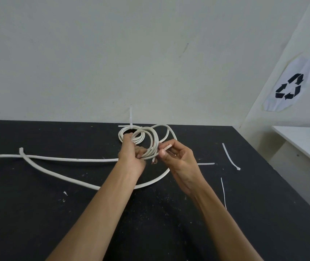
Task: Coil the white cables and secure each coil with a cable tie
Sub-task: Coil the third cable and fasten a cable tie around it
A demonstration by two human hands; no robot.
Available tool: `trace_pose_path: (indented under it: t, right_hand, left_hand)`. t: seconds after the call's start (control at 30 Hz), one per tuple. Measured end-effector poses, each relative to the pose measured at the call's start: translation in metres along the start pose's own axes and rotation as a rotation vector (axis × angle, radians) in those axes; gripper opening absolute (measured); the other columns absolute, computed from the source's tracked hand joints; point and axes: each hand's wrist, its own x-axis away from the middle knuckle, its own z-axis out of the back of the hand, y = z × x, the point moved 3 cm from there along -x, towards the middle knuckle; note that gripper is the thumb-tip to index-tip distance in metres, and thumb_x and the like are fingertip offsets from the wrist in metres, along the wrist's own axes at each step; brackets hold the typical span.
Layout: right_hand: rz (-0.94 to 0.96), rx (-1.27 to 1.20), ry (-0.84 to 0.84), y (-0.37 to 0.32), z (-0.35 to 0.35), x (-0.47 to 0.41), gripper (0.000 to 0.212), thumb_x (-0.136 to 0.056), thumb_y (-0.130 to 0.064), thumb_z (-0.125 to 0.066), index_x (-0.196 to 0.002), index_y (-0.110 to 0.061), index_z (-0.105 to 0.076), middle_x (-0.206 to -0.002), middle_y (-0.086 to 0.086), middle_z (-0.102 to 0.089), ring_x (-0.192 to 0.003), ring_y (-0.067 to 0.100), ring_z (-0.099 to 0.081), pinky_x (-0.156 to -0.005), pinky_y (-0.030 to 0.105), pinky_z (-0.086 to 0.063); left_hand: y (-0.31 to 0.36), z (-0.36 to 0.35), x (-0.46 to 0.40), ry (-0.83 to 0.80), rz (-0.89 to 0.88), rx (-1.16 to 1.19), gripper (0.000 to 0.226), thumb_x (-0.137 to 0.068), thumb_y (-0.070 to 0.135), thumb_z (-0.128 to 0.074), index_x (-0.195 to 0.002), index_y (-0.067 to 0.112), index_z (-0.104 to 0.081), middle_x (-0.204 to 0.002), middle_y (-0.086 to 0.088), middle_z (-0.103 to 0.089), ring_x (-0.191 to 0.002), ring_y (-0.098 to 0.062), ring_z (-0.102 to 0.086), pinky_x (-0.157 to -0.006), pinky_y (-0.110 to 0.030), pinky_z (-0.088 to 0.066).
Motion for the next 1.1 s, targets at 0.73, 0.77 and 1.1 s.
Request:
trace_pose_path:
  t: [0.73,0.77,1.1]
  right_hand:
    - [-0.090,0.512,0.193,-0.001,0.025,-0.014,0.040,-0.111,-0.001,-0.049,-0.133,-0.020,-0.076,-0.109,-0.007,-0.080,-0.098,0.001,-0.070,-0.092,0.026,-0.056]
    - [-0.102,0.538,0.154,-0.001,0.027,-0.014,0.040,-0.111,-0.001,-0.048,-0.134,-0.019,-0.075,-0.116,-0.009,-0.080,-0.108,0.003,-0.071,-0.100,0.028,-0.057]
    - [-0.046,0.689,0.026,-0.018,0.026,-0.019,0.032,-0.106,-0.001,-0.060,-0.125,-0.019,-0.079,-0.103,-0.008,-0.083,-0.096,0.000,-0.075,-0.085,0.015,-0.055]
  left_hand:
    - [-0.002,0.007,-0.002,-0.321,-0.149,-0.622,0.030,-0.100,0.011,-0.039,-0.085,0.011,-0.065,-0.054,0.000,-0.036,-0.041,-0.012,-0.023,-0.046,-0.027,-0.036]
    - [0.001,0.006,0.000,-0.342,-0.148,-0.725,0.031,-0.102,0.016,-0.040,-0.085,0.012,-0.065,-0.055,-0.001,-0.039,-0.041,-0.013,-0.024,-0.047,-0.027,-0.036]
    - [0.002,-0.005,0.005,-0.414,-0.186,-1.153,0.030,-0.109,0.032,-0.050,-0.088,0.014,-0.063,-0.058,0.004,-0.029,-0.044,-0.010,-0.022,-0.042,-0.022,-0.021]
